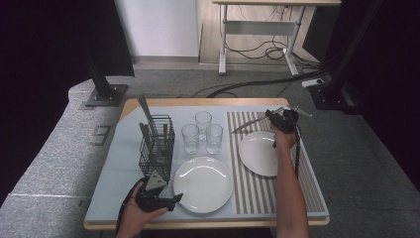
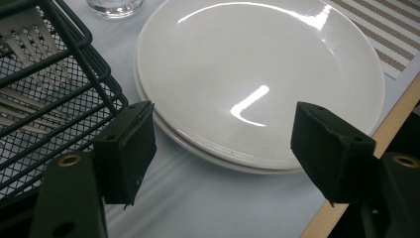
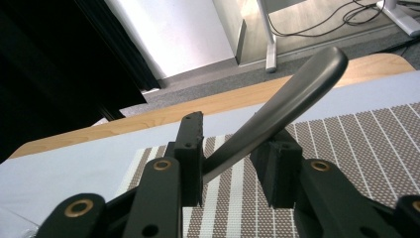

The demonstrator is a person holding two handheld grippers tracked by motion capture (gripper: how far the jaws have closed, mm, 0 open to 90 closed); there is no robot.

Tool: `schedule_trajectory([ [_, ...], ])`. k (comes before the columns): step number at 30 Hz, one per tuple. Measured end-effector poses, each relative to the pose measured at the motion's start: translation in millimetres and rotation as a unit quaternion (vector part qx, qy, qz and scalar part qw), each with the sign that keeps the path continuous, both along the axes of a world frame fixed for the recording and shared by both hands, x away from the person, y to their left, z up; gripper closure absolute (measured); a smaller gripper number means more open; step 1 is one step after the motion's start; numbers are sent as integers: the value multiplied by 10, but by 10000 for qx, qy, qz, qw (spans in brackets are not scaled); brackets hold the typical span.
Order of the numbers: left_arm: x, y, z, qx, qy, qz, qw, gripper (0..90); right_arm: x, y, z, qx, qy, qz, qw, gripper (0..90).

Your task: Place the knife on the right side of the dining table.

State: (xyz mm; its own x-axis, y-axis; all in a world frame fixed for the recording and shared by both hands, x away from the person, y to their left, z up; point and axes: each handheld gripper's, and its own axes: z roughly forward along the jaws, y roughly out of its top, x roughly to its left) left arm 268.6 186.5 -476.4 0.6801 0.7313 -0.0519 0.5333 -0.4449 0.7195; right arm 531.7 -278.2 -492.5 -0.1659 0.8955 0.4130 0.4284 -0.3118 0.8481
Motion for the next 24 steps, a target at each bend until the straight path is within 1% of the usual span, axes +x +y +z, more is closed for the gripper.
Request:
schedule_trajectory([
  [5,-2,-11,-4,4,0,-14,10000,258,-6,-16,-26,13,35,-30,10000,651],
  [7,-2,-15,-6,8,10,-25,10000,258,-3,-30,-43,-25,84,-53,9999,639],
  [12,-1,-13,-6,10,10,-20,10000,258,2,-57,-83,51,173,-90,9998,629],
  [24,2,-21,-17,14,20,-26,10000,258,5,-98,-157,119,352,-187,9991,606],
])
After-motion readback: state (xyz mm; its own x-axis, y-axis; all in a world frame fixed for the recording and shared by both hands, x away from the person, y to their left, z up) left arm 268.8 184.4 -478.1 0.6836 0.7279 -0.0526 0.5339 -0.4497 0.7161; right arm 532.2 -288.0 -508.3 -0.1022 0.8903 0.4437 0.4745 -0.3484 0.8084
